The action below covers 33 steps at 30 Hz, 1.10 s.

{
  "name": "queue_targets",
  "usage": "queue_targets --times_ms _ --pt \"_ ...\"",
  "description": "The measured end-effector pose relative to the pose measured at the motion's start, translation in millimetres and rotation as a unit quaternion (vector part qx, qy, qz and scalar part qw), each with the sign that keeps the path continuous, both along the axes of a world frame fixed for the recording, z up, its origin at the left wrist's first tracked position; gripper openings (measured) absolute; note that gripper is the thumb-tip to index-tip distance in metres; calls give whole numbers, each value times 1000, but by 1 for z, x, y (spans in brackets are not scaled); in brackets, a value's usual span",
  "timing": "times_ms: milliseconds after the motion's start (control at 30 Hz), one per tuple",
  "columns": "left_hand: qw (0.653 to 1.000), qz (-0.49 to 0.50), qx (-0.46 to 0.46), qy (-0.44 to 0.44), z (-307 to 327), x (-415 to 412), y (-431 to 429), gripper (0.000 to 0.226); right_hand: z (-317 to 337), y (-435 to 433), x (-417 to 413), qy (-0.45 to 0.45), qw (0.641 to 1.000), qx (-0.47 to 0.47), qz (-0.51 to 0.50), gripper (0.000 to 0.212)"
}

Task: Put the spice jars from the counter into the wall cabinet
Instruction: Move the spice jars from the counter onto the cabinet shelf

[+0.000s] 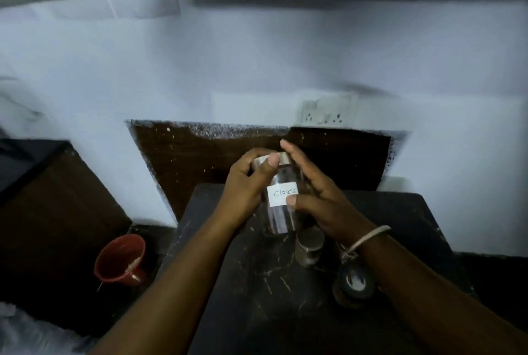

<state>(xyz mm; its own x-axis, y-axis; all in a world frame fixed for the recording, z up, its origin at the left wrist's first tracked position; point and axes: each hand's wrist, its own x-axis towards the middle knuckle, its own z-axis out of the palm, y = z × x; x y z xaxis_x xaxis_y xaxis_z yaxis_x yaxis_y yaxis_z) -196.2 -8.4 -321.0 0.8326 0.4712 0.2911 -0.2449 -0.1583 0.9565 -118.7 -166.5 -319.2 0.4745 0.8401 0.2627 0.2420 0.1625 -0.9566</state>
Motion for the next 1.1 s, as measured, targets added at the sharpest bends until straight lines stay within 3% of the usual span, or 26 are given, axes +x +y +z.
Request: queue_targets --times_ms 67,200,400,533,633,767,867,933,1000,1100 --pt "999 -11 27 -34 43 4 -8 77 30 -8 0 -24 999 46 -4 88" --pt "995 -26 56 -80 105 12 -20 57 73 -20 6 -99 988 116 -11 94" --pt "987 -33 78 -135 164 29 -29 60 125 -25 19 -206 965 148 -65 92" --pt "983 -31 99 -151 195 46 -22 59 164 -29 32 -270 957 76 -79 97" --pt "979 -16 113 -170 227 67 -13 55 208 -31 44 -378 908 -6 -180 107" --pt "973 3 141 -181 280 111 10 64 276 -8 80 -444 871 -6 -211 101" --pt "968 122 186 -116 308 157 54 83 328 27 138 -460 847 -28 -266 89" --pt "909 220 352 -21 309 183 88 83 353 52 187 -448 838 -64 -305 88" --pt "858 237 450 73 302 202 110 84 367 76 235 -441 828 -114 -328 88" --pt "853 221 446 155 295 223 128 80 370 109 291 -419 828 -161 -336 92"
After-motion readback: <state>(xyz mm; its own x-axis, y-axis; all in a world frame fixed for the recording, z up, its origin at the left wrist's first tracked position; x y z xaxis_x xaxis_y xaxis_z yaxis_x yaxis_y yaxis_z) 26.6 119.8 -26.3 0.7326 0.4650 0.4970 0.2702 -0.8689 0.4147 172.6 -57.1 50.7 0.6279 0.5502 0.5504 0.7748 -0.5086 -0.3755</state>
